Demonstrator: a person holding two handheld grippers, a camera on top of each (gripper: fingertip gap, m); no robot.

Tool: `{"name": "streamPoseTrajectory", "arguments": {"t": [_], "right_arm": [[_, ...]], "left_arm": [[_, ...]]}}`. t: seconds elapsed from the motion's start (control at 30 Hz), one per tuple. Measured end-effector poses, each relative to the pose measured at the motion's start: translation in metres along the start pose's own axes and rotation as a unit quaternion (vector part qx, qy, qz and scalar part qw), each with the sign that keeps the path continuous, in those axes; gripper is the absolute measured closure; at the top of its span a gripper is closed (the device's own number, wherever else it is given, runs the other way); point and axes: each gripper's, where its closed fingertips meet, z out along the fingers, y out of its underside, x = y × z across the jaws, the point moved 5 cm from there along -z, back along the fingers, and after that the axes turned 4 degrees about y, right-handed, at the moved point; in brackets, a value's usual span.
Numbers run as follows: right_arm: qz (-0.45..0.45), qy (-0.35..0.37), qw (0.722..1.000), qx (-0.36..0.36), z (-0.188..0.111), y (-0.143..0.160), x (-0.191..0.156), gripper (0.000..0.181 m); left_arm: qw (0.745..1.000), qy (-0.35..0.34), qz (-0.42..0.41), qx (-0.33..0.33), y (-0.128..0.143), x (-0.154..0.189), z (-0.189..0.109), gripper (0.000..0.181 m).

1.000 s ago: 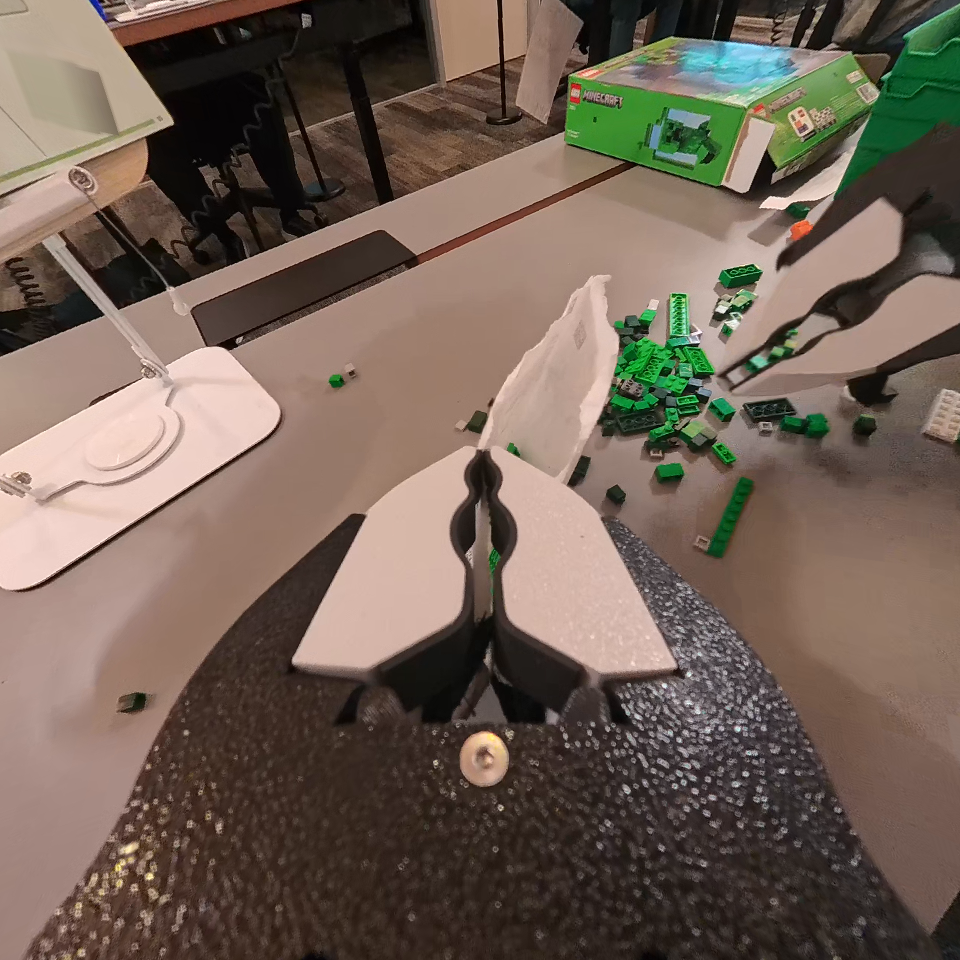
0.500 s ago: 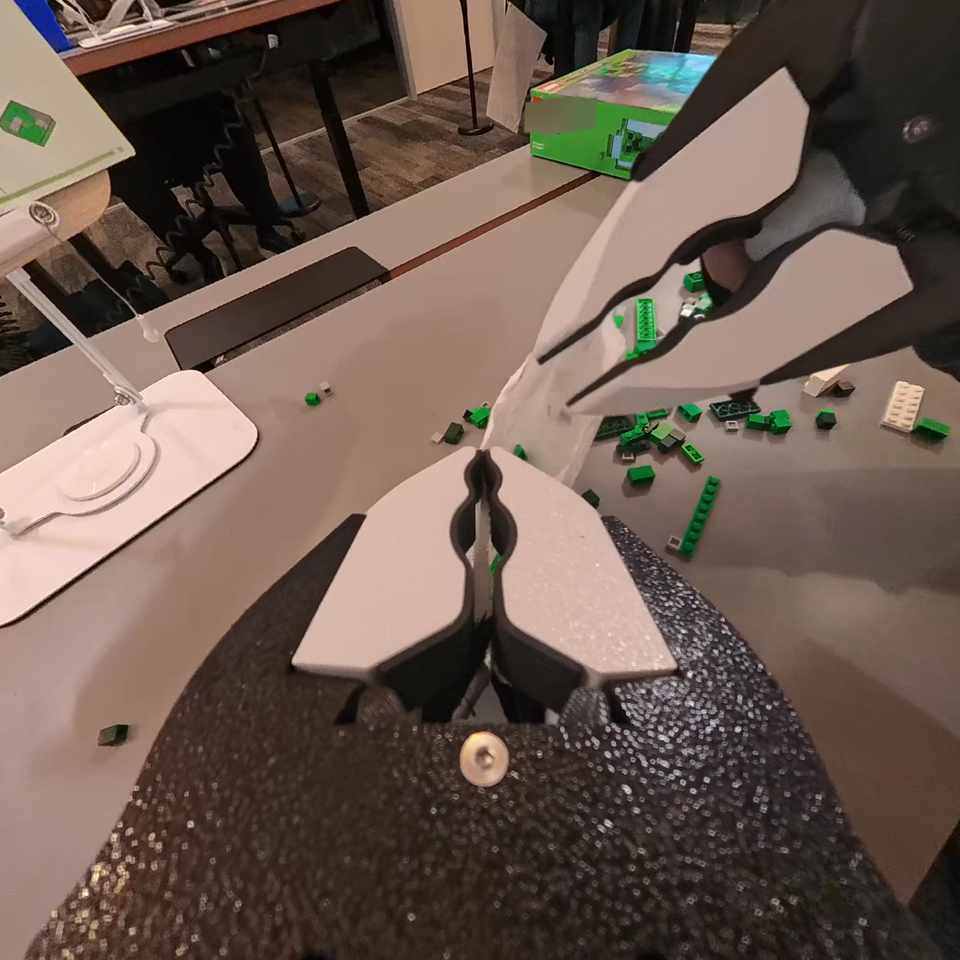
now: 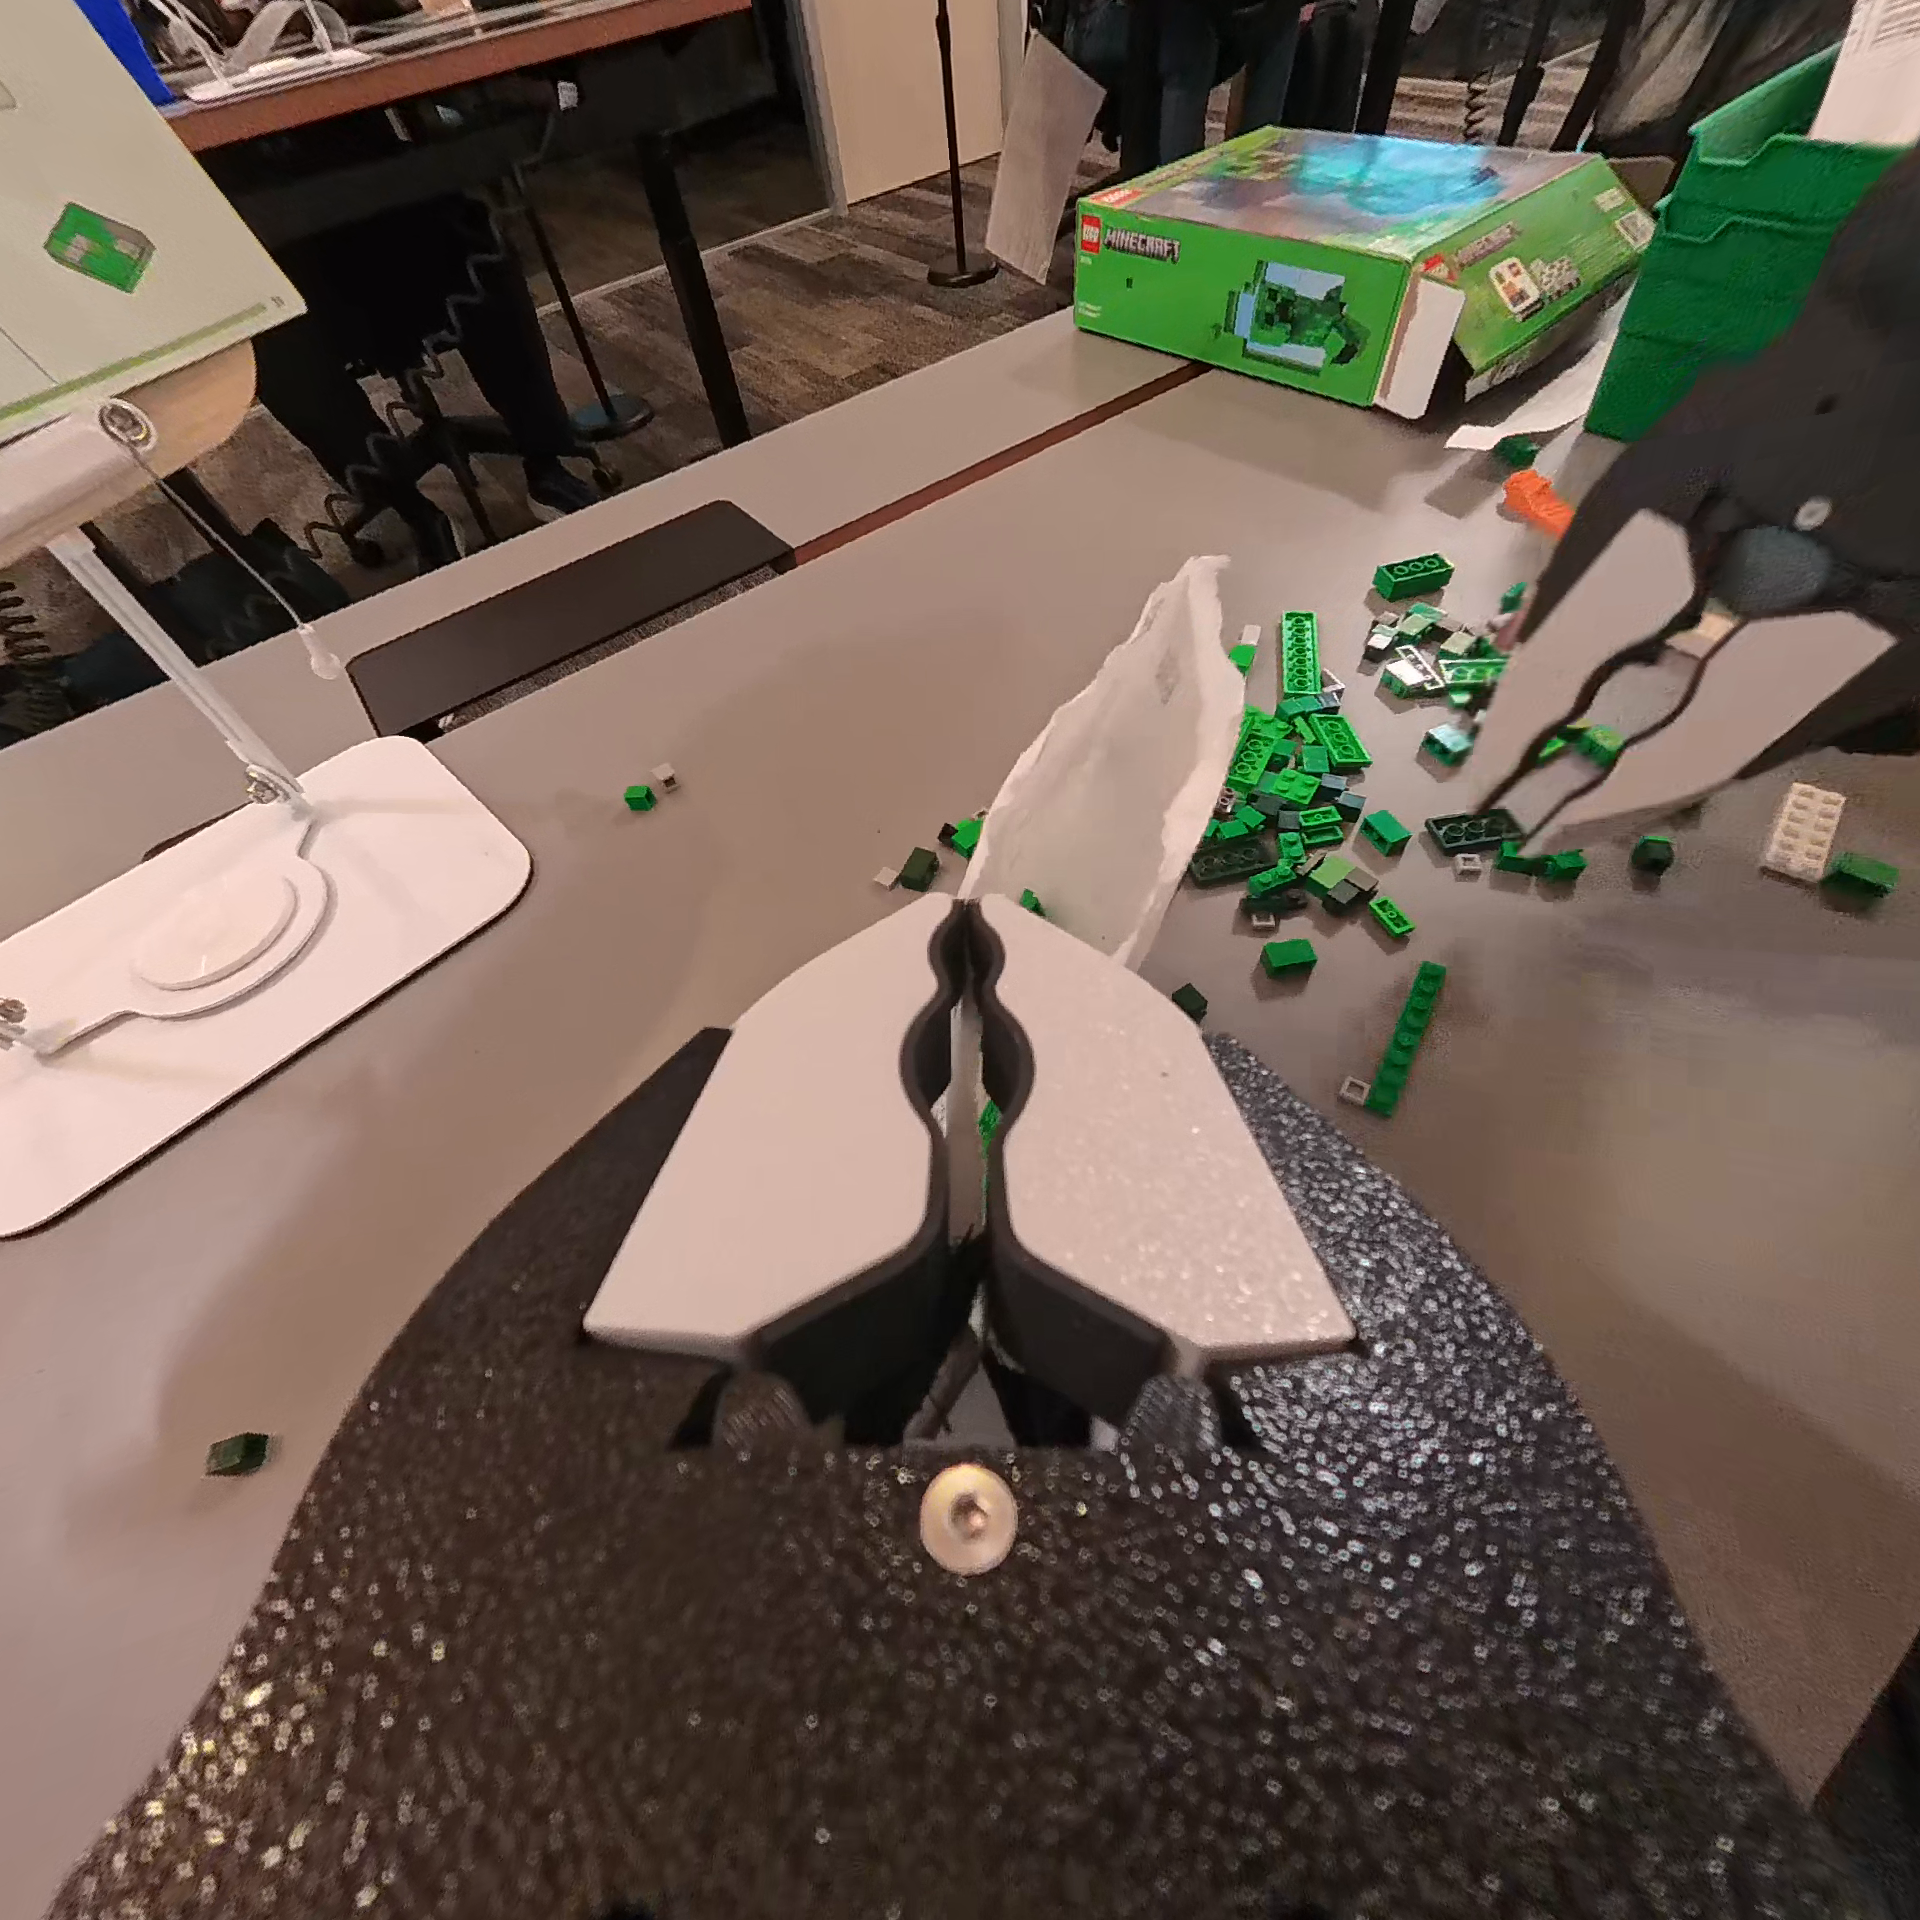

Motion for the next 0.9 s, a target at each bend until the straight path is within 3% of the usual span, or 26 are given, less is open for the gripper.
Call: {"name": "streamPoseTrajectory", "arguments": {"t": [0.03, 0.17, 0.37, 0.9], "right_arm": [[0.005, -0.013, 1.000, -0.023, 0.004, 0.010, -0.003, 0.167], [0.003, -0.014, 0.998, -0.061, 0.014, 0.027, -0.004, 0.166], [-0.001, -0.002, 0.999, -0.054, 0.020, 0.024, 0.002, 0.166], [-0.028, -0.016, 0.992, -0.121, 0.017, 0.025, -0.002, 0.170]], "left_arm": [[1.000, 0.000, 0.000, 0.000, 0.000, 0.000, 0.000, 0.181], [1.000, 0.003, 0.002, 0.000, -0.001, 0.001, 0.000, 0.181], [1.000, 0.008, 0.004, -0.002, -0.001, 0.004, 0.002, 0.181], [1.000, 0.015, 0.006, -0.002, -0.002, 0.006, 0.002, 0.181]]}}
